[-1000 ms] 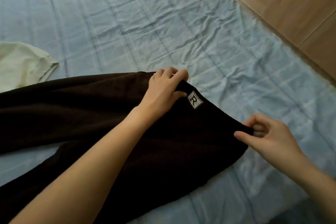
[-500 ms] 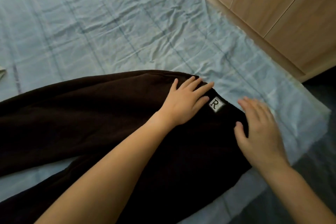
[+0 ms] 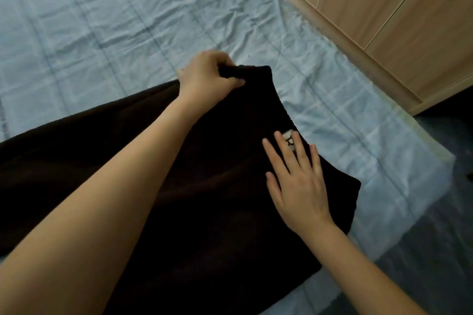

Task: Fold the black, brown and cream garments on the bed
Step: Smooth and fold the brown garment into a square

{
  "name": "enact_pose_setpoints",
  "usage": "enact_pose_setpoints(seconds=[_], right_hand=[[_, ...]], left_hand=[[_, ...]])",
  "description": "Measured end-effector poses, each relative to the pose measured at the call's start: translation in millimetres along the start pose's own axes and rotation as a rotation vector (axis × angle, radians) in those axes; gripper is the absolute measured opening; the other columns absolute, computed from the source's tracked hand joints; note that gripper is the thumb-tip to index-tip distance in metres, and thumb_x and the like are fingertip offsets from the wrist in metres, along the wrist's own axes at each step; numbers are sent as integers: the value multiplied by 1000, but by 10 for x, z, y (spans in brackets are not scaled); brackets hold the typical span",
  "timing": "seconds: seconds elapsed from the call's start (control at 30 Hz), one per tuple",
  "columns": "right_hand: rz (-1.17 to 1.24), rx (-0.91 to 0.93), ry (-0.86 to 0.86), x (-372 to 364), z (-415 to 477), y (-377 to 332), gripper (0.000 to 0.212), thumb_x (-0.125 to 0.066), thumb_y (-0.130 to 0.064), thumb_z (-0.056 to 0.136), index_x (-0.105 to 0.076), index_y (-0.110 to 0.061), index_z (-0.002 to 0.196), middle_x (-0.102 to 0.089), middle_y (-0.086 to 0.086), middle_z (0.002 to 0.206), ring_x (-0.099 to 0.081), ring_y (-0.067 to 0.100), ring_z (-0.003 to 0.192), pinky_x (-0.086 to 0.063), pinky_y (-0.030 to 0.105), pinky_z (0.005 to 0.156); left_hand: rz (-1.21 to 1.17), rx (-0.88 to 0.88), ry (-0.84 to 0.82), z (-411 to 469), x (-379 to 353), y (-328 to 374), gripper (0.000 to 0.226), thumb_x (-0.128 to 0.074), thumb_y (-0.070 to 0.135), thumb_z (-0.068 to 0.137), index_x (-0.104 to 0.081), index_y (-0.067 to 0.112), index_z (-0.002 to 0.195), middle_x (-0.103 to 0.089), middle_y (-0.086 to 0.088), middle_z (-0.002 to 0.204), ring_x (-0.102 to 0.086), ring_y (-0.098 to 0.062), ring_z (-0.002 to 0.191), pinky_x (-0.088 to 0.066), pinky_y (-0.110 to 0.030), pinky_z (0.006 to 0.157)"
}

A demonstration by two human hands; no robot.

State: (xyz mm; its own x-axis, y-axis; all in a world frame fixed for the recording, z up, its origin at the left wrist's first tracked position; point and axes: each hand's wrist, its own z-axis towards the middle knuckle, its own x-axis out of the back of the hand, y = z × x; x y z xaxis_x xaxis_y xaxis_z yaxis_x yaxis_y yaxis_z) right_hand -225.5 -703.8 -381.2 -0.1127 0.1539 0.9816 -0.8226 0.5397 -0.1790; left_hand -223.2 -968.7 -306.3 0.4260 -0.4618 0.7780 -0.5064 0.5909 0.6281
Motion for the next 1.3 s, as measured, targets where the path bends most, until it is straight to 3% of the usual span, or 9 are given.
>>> enact_pose_setpoints(seconds=[0.1, 0.17, 0.23, 0.4, 0.67, 0.77, 1.0, 1.17, 1.3], right_hand=[[-49, -9, 19, -40, 164, -19, 59, -33, -36, 101, -21, -22, 158, -21, 2, 164, -11, 27, 152, -12, 51, 122], [-60, -47, -71, -100, 253, -27, 59, -27, -39, 102, -16, -24, 158, -19, 2, 164, -9, 26, 153, -10, 50, 123], [-51, -85, -144, -164, 284, -22, 60, -22, -41, 102, -13, -25, 158, -17, 1, 165, -8, 24, 153, -8, 49, 123], [-40, -78, -65, -210, 224, 36, 61, -26, -41, 101, -22, -17, 157, -23, 4, 163, -14, 24, 152, -14, 47, 123], [-40, -102, -162, -253, 286, 37, 64, -23, -41, 101, -13, -17, 158, -15, 3, 165, -7, 20, 153, -12, 46, 123], [-22, -115, -149, -52, 226, -103, 63, -27, -40, 101, -16, -14, 158, -16, 6, 165, -7, 23, 153, -9, 47, 123], [214, 254, -202, 30, -507, -1633, 59, -29, -38, 102, -22, -15, 156, -18, 1, 162, -9, 17, 152, -9, 43, 124], [241, 443, -258, -193, -893, -2495, 57, -30, -37, 102, -26, -15, 154, -22, 2, 162, -12, 18, 152, -13, 44, 124], [182, 518, -227, -440, -1010, -2882, 58, -30, -38, 102, -24, -16, 155, -22, 3, 162, -14, 22, 152, -13, 46, 123]], left_hand=[[86, -173, 241, 96, -58, 40, 21, -71, 45, 71, -68, 35, 89, -55, 15, 95, -45, -14, 98, -25, -35, 80], [310, -112, 77, 91, -231, -28, 36, -66, 42, 85, -63, 29, 119, -54, 3, 125, -42, -23, 121, -28, -42, 96], [461, -120, -50, -51, -406, -108, 50, -51, 36, 98, -41, 25, 145, -36, -4, 152, -26, -25, 143, -15, -51, 115], [582, -544, -47, -684, -631, -314, 54, -28, 44, 102, -31, 22, 152, -31, 0, 158, -22, -24, 148, -9, -51, 120], [547, -356, -285, -699, -755, -467, 59, -24, 46, 103, -6, 30, 156, -8, 4, 164, -2, -22, 151, -2, -52, 120], [436, -281, -189, -1051, -430, -378, 58, -25, 46, 102, -13, 27, 156, -15, 0, 163, -9, -23, 151, -3, -50, 120], [346, 177, -57, -3023, 287, -941, 55, -24, 38, 102, -22, 17, 153, -22, -1, 161, -14, -20, 150, -13, -48, 122], [503, 186, -5, -3930, 614, -1557, 54, -33, 35, 102, -29, 15, 152, -28, -3, 159, -19, -23, 149, -14, -50, 121], [551, 394, -26, -4374, 838, -2123, 59, -29, 45, 101, -25, 20, 154, -21, -6, 161, -14, -24, 150, -10, -51, 121]])
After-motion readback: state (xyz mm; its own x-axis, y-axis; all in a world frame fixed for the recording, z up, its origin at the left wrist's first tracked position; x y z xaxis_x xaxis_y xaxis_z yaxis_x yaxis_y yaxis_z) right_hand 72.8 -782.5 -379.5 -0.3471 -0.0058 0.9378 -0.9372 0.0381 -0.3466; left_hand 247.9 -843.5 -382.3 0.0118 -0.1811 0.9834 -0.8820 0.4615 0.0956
